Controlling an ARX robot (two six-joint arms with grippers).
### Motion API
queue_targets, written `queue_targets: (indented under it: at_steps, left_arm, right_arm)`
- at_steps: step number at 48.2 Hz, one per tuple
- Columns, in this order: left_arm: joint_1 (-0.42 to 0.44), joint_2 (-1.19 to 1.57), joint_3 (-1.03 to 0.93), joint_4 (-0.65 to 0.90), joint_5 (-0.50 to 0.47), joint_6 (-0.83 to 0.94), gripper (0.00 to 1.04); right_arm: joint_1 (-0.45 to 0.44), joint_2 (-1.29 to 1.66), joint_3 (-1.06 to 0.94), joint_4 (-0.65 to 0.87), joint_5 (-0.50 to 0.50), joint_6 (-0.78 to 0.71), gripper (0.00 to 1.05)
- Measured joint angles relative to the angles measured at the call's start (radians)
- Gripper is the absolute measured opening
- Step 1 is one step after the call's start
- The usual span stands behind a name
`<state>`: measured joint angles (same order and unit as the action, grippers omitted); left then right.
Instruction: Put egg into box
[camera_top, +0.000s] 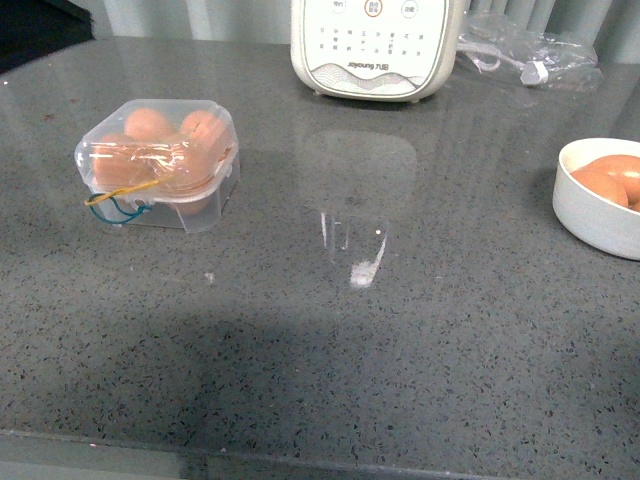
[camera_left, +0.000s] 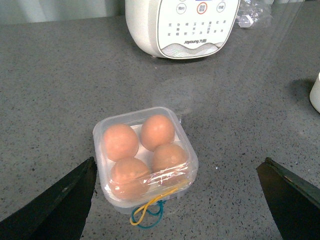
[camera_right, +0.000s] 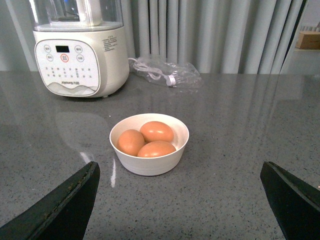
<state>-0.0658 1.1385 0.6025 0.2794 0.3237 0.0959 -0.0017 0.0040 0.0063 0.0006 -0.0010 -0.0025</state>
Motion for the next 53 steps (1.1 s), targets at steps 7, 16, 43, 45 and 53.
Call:
queue_targets:
  at_steps: [7,16,43,45,53]
  left_arm:
    - [0.072,-0.134,0.029,-0.182,0.034,0.035,0.98]
    - [0.213,-0.328,0.030,-0.382,0.165,0.109,0.98]
    - [0.459,-0.579,-0.286,-0.041,0.053,-0.036,0.62]
    - [0.440,-0.599,-0.306,-0.036,0.034,-0.052,0.56]
    - [0.326,-0.690,-0.406,-0.035,-0.074,-0.083,0.23]
  right_arm:
    - [0.000,0.000,0.000,0.000,0.000,0.000,0.97]
    - [0.000,0.000,0.000,0.000,0.000,0.000,0.97]
    - [0.000,0.000,0.000,0.000,0.000,0.000,0.97]
    - [0.000,0.000,0.000,0.000,0.000,0.000,0.97]
    - [0.000,0.000,0.000,0.000,0.000,0.000,0.97]
